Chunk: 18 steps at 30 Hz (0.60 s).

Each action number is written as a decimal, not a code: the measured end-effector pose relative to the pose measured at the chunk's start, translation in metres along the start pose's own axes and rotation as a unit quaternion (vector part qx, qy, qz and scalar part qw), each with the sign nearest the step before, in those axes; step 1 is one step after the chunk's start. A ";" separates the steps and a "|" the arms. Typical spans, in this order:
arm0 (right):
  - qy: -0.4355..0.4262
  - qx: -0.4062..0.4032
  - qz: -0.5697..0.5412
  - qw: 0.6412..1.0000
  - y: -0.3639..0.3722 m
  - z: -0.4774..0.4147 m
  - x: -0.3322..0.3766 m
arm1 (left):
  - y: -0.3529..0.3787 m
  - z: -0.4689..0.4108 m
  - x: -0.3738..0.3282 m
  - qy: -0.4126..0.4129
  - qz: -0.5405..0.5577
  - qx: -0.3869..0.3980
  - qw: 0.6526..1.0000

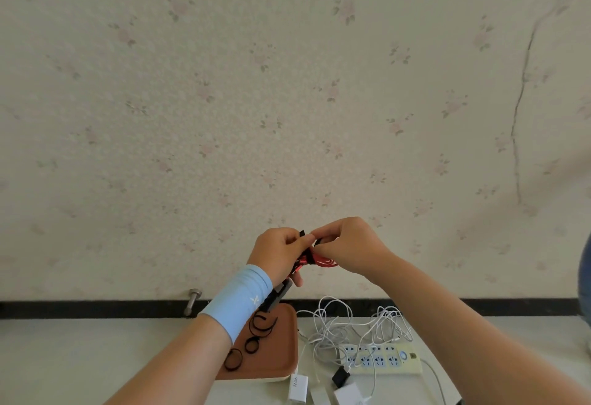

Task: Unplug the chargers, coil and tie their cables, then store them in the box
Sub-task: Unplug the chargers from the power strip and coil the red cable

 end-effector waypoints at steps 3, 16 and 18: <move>-0.026 -0.008 0.010 1.000 0.004 0.006 0.003 | 0.000 -0.001 0.002 -0.009 0.010 -0.003 1.000; -0.016 -0.102 -0.001 0.995 0.009 0.010 -0.001 | 0.008 0.000 0.000 -0.055 0.018 -0.011 0.998; -0.062 -0.090 0.000 0.994 0.012 0.012 0.002 | 0.006 -0.002 0.000 -0.069 0.030 -0.008 0.997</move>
Point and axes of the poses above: each hand's wrist, its own z-axis away from the middle knuckle, its own y-axis out of the palm, x = y × z, the point moved 3 cm from there along -z, towards the middle knuckle, and after that the axes turned 7 degrees about z, right-handed, at the moved point
